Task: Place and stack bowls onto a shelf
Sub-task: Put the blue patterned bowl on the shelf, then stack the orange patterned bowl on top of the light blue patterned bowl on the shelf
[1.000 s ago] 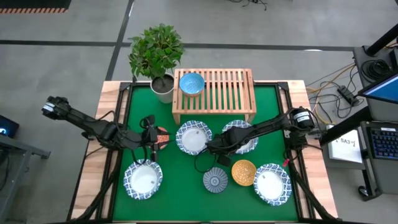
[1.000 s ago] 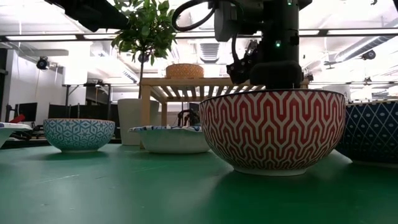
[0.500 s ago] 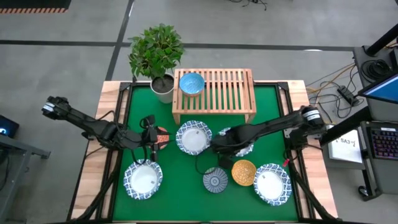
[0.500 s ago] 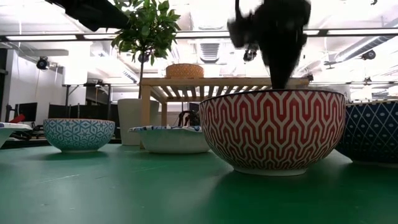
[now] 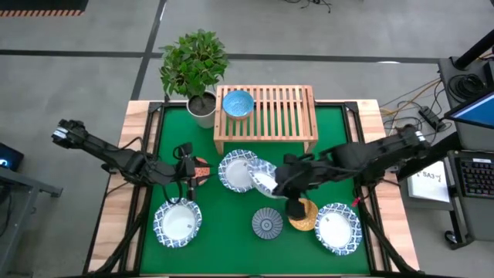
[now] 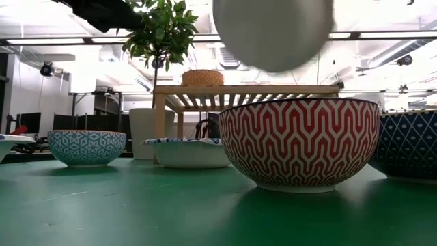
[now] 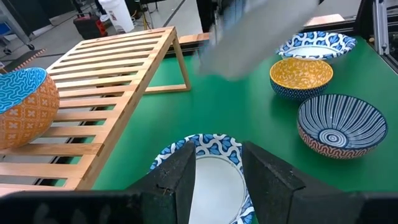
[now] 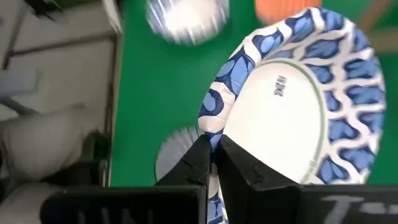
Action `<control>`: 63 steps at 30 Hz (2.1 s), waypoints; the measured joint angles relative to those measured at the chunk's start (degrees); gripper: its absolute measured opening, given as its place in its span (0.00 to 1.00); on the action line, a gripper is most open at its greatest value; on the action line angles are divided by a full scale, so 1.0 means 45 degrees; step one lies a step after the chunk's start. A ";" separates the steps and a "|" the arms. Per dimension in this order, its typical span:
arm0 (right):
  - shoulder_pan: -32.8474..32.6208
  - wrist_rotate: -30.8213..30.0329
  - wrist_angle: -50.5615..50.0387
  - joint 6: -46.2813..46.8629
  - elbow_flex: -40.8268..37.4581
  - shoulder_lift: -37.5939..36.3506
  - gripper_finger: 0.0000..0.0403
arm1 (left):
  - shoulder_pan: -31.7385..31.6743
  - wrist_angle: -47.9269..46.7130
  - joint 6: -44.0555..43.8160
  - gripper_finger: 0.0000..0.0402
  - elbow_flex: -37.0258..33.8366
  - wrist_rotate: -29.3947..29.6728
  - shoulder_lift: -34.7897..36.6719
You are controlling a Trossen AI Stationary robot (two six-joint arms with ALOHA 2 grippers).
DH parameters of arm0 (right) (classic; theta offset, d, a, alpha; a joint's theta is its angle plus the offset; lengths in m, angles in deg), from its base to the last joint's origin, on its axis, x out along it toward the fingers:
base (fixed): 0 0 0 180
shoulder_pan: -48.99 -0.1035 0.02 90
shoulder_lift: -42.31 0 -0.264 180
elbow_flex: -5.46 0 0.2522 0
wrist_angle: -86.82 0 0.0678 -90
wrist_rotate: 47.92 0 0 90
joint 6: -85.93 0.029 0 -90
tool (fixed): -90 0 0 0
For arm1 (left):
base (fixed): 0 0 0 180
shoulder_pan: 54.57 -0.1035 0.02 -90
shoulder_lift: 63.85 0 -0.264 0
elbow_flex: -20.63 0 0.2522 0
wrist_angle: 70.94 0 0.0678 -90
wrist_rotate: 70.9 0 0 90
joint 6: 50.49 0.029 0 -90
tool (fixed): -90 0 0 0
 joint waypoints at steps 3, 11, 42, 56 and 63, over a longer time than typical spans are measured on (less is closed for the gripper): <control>-0.0111 -0.1508 0.0633 -0.1258 0.0232 -0.0390 0.03 | 0.0002 0.0000 0.0005 0.28 0.0000 0.0000 0.0000; 0.0946 -0.7009 -0.1074 -0.3968 0.0704 -0.0613 0.03 | 0.0000 -0.0003 0.0005 0.28 0.0000 0.0000 0.0000; 0.7028 -0.5177 -0.3042 -0.7454 0.0670 0.2333 0.04 | 0.0000 0.0007 0.0053 0.28 0.0000 0.0000 0.0000; 0.7020 -0.5182 -0.3243 -0.7156 0.0670 0.1919 0.34 | 0.0005 0.0038 0.0053 0.28 0.0000 0.0000 0.0000; 0.6469 -0.5163 -0.4190 -0.5712 0.0670 0.1358 0.40 | 0.0005 0.0089 0.0052 0.28 0.0000 0.0000 0.0000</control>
